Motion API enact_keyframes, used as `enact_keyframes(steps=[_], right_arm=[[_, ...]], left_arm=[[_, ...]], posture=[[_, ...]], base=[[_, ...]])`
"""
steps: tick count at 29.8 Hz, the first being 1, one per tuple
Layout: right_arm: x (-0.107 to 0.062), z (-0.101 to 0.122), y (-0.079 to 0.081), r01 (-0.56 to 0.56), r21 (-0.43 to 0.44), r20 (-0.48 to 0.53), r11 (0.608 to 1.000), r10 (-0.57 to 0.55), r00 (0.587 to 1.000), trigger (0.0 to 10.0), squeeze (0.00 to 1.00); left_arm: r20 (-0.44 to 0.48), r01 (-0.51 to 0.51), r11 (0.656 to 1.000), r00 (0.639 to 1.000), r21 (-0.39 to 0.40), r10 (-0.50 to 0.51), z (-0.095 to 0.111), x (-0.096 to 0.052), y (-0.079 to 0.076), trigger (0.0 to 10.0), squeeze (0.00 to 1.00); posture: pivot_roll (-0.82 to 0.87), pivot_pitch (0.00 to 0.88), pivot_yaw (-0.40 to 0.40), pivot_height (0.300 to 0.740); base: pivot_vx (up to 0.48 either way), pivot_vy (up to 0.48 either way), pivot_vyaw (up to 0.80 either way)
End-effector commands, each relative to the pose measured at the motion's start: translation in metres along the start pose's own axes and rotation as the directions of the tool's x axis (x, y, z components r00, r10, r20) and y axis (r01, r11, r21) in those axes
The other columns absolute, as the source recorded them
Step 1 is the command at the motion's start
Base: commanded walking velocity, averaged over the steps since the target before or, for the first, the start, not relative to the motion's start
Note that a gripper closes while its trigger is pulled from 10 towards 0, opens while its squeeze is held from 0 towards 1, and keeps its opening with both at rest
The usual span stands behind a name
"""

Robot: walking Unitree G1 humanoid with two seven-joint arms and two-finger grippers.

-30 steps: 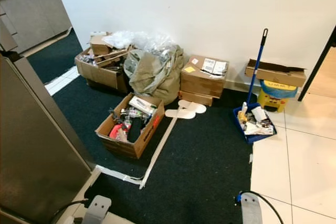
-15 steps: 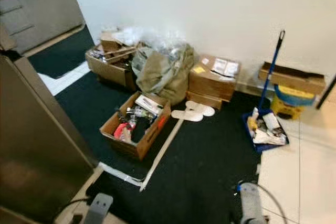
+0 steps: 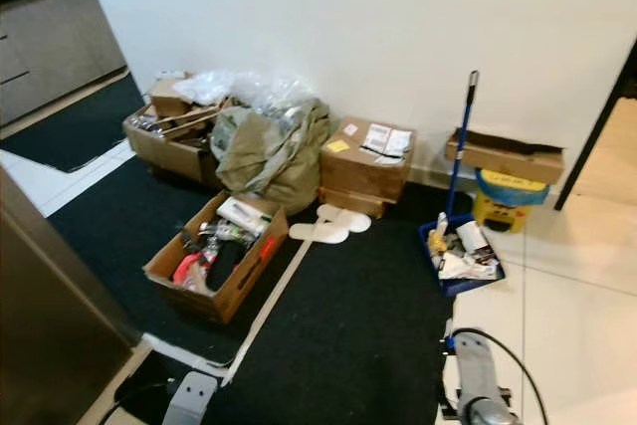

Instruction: Sweep floor

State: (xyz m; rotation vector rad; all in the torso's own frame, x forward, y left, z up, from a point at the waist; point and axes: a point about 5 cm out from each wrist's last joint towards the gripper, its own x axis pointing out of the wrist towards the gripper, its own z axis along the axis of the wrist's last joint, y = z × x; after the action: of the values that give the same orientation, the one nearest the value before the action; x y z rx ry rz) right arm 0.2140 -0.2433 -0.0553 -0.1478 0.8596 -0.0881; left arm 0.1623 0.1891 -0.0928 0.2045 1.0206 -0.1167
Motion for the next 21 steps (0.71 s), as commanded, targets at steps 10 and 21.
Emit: enact_keyframes(steps=[10,21], right_arm=[[0.001,0.01,0.012,-0.085,-0.076,0.052,0.993,0.089,0.995,10.0,0.0],[0.002,0.017,0.015,-0.111,-0.109,0.081,0.988,0.12,0.989,10.0,0.0]], left_arm=[[-0.015,0.001,1.0,1.0,0.0,-0.001,-0.003,0.0,0.002,10.0,0.0],[-0.019,0.001,1.0,1.0,0.006,-0.001,-0.004,-0.001,0.003,10.0,0.0]], posture=[[-0.1,0.0,0.073,0.74],[-0.1,0.0,0.074,0.74]], base=[[0.0,-0.384,0.53],[0.0,-0.131,0.76]])
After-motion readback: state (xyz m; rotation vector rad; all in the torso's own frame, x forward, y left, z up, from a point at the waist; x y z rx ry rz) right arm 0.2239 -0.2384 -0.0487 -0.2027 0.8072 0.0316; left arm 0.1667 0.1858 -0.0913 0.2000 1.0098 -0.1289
